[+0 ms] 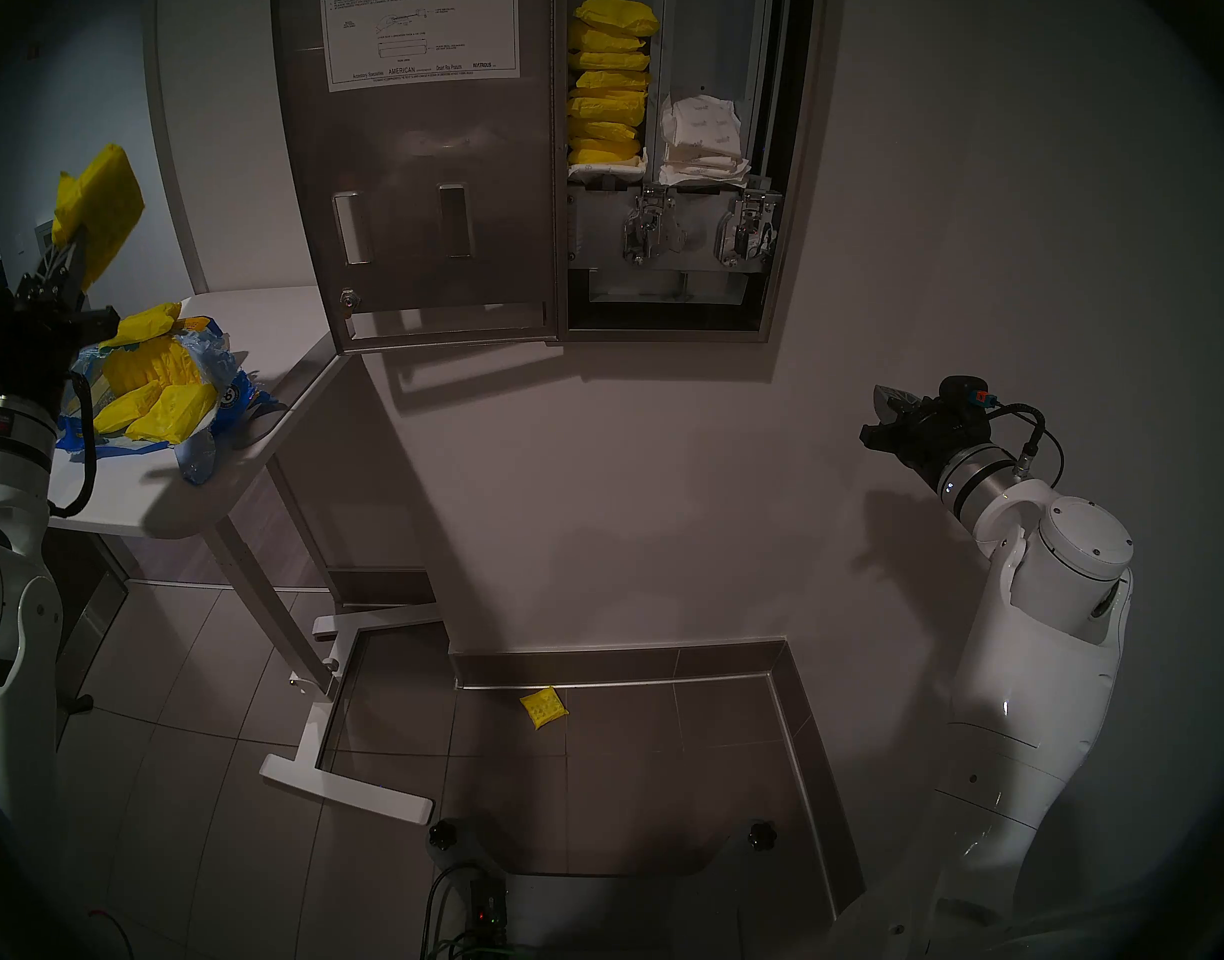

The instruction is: Open the dispenser door, put the pads inside, close the door

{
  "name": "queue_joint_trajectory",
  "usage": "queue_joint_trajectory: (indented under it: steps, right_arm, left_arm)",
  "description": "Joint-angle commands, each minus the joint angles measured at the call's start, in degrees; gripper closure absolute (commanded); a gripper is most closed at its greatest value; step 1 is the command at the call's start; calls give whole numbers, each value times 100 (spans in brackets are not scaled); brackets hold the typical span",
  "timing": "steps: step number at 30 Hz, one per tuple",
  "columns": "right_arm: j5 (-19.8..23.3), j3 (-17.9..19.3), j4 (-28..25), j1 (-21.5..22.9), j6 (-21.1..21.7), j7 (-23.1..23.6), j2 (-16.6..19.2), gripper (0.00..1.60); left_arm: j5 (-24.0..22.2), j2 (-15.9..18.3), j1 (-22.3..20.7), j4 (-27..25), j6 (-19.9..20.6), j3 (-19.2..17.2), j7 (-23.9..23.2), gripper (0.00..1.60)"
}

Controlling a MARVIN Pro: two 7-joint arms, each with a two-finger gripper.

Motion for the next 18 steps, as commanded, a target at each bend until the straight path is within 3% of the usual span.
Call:
queue_joint_trajectory:
  steps: [1, 7, 18]
  right_arm:
    - [24, -8, -164, 119, -47, -7, 36, 118]
    - [24, -8, -161, 119, -47, -6, 38, 118]
    - [24, -9, -155, 119, -46, -6, 40, 118]
  left_arm:
    - [97, -234, -117, -669, -676, -133, -273, 160]
    - [245, -314, -19, -1093, -1262, 173, -591, 160]
    - [1176, -329, -29, -1115, -2274, 940, -1284, 160]
